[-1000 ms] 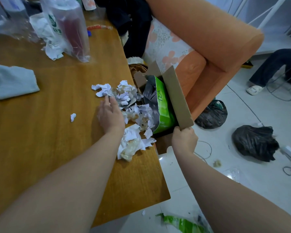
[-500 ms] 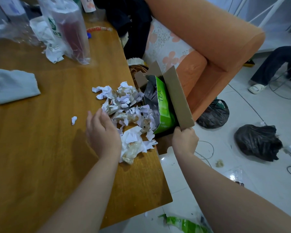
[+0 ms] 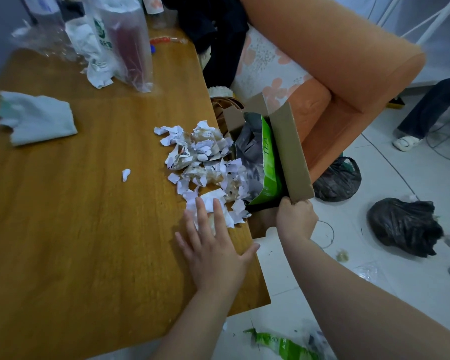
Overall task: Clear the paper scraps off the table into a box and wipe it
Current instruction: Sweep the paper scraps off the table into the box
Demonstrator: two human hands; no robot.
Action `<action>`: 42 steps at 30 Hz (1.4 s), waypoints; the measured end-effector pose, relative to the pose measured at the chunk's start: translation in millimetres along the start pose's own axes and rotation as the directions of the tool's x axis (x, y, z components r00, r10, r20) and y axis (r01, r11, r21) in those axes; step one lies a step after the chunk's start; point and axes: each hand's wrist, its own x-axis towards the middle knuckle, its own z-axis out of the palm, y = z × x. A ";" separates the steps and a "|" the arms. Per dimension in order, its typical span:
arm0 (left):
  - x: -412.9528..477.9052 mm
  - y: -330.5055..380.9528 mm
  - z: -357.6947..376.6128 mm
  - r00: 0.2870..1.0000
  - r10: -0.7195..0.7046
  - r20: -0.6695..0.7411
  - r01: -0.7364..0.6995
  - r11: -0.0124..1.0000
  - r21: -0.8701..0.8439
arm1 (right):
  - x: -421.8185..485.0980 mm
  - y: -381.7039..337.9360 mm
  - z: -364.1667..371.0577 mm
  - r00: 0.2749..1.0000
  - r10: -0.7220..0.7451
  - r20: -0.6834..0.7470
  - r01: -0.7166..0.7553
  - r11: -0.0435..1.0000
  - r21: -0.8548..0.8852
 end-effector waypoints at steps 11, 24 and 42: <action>50.4 17.1 -6.6 0.986 0.162 -0.038 -0.156 0.979 0.128 | -1.3 8.7 -5.6 0.999 -0.021 -0.026 0.022 0.999 0.028; 88.9 33.8 -6.4 0.926 0.377 -0.004 -0.374 0.922 0.102 | 0.1 12.0 -3.8 0.999 -0.043 -0.016 0.044 0.999 0.027; 117.8 74.3 -29.8 0.708 0.568 0.419 -0.704 0.617 0.352 | 3.5 7.2 -2.6 0.998 -0.057 0.005 0.057 0.998 0.007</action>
